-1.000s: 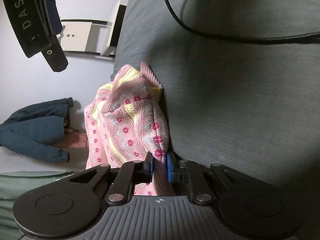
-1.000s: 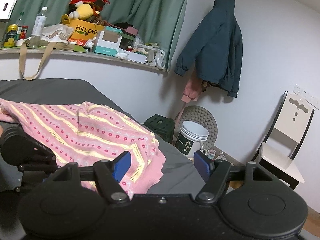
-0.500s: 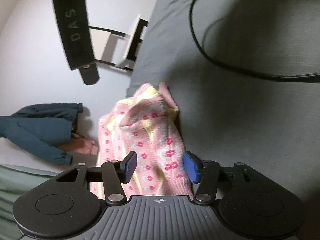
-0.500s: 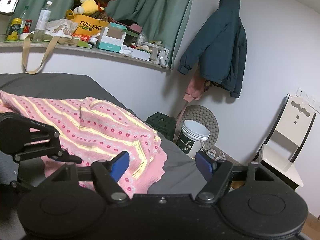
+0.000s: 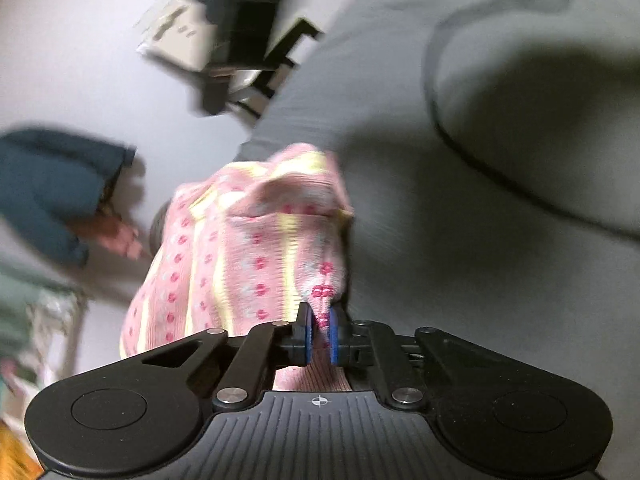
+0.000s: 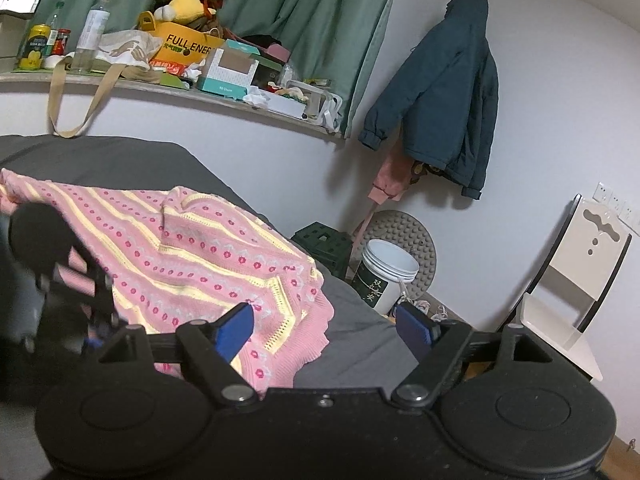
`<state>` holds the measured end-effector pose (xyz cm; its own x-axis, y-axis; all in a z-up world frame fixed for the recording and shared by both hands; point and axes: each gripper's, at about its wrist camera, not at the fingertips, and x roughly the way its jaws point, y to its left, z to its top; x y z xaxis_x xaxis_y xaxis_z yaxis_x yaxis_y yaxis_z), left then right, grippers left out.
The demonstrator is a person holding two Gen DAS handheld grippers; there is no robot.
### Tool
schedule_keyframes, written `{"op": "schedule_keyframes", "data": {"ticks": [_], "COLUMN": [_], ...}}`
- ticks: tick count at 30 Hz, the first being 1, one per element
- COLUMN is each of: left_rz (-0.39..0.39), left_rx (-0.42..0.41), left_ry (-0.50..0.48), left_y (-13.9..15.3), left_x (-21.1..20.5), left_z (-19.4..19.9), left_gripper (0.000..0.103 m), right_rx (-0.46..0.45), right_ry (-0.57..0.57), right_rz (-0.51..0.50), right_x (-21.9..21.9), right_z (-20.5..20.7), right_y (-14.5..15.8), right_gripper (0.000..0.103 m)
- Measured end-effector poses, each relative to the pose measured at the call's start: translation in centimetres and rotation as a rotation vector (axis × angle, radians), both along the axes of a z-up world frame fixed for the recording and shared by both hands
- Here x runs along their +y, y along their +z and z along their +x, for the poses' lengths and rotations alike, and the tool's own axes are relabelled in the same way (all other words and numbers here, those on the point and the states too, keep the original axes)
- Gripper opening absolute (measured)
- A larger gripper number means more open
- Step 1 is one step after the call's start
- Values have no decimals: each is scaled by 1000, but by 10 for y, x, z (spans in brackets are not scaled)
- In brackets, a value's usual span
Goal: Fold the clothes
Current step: 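Pinch a sweater edge with the left tool and lift it off the bed, then raise the pink sweater high with the left tool, letting it hang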
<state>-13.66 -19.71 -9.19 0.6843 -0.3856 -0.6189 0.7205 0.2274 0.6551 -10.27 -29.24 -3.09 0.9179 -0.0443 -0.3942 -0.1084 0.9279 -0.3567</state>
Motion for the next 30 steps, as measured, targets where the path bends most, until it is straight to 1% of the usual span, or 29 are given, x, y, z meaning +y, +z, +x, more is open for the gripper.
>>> {"op": "schedule_keyframes", "data": {"ticks": [3,4,5,8,10,11,13,14,16,19,21,24,27,30], "left_rz": [-169,-238,-289,-421,-523,-584,-703,-749,-804,-834,-866,-933,-1005,-1067], "left_rx": [67,92,107,144,186,213,243,248,240,210,206,206,208,223], "left_ry": [93,133,167,260,338,385,470,505,567,635,652,628,591,553], "left_y": [36,51,66,109,142,161,196,211,238,269,291,326,362,400], "left_x": [18,27,38,70,99,115,145,157,178,195,198,188,168,151], "left_z": [13,20,28,52,68,76,112,126,152,177,176,177,175,159], "left_gripper": [7,7,7,7,7,7,7,7,7,7,7,6,6,6], "right_rx": [-6,-9,-14,-32,-42,-49,-66,-71,-74,-69,-70,-75,-75,-71], "right_ry": [-10,-16,-24,-25,-3,10,27,34,47,59,79,141,210,304], "right_rz": [3,11,30,128,205,226,235,225,208,220,248,296,319,394], "right_x": [-2,-3,-5,-14,-19,-20,-18,-15,-11,-8,-7,0,9,16], "right_z": [1,2,3,1,-1,-2,-3,-4,-5,-5,-6,-7,-9,-11], "right_y": [0,1,2,8,13,15,17,17,18,18,20,22,23,26], "right_gripper": [78,78,78,78,78,79,82,82,82,82,82,82,82,82]}}
